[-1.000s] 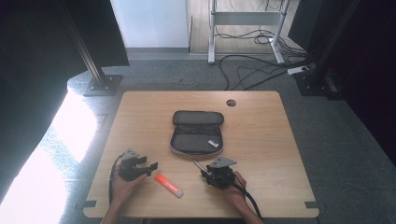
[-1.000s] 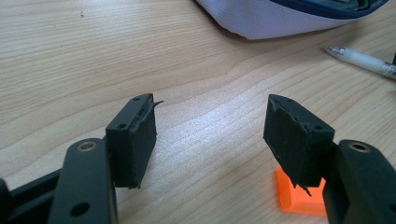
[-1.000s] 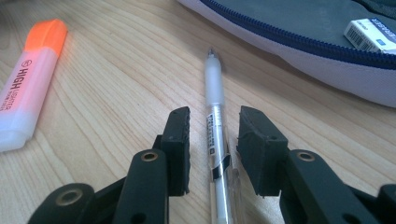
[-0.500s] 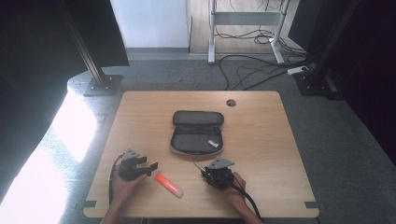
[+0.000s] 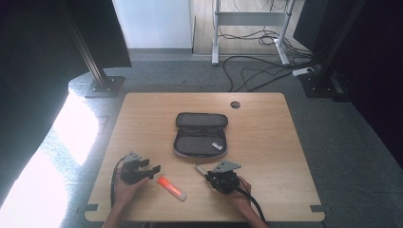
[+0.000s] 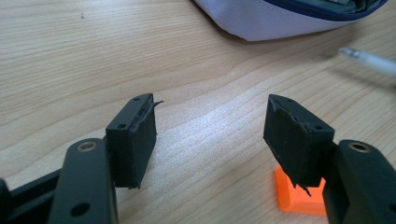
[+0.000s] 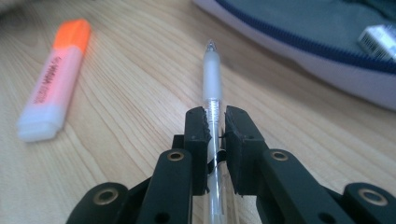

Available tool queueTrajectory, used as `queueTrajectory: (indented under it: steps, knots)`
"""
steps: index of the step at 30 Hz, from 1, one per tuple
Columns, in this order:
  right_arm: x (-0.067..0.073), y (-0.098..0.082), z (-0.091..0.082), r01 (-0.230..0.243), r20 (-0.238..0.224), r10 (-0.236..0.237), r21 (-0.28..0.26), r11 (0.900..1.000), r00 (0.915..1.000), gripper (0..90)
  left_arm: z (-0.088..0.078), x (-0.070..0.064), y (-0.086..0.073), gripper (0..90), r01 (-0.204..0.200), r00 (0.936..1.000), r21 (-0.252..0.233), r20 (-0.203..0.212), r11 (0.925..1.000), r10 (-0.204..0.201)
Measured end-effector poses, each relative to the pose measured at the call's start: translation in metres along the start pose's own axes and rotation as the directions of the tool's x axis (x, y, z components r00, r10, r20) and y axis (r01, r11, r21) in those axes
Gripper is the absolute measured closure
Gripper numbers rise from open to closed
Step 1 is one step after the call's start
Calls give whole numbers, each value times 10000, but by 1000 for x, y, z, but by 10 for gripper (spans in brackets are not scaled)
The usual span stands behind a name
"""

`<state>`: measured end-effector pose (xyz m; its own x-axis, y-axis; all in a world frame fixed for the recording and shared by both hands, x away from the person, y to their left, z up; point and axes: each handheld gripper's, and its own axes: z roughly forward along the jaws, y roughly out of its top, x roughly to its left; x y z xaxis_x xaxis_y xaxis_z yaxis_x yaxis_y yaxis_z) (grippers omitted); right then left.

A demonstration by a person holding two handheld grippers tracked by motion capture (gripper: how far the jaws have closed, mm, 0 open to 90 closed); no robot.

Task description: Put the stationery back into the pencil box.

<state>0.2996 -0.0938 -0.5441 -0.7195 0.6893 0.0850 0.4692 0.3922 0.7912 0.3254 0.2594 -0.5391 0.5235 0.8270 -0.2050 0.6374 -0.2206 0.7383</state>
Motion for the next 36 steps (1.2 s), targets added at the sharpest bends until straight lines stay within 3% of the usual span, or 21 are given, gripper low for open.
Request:
queueTrajectory:
  steps: [20, 36]
  knots:
    - [-4, 18, -34, -29, 207, 56, -1264, 9920, 9998, 783, 0, 0, 0, 350, -4, 10000, 13, -22, 10000, 4]
    - [-13, 33, -38, -108, 313, 164, -1692, 9855, 9994, 783, -2, 1, -1, 350, 108, 9999, -38, -52, 9999, -108]
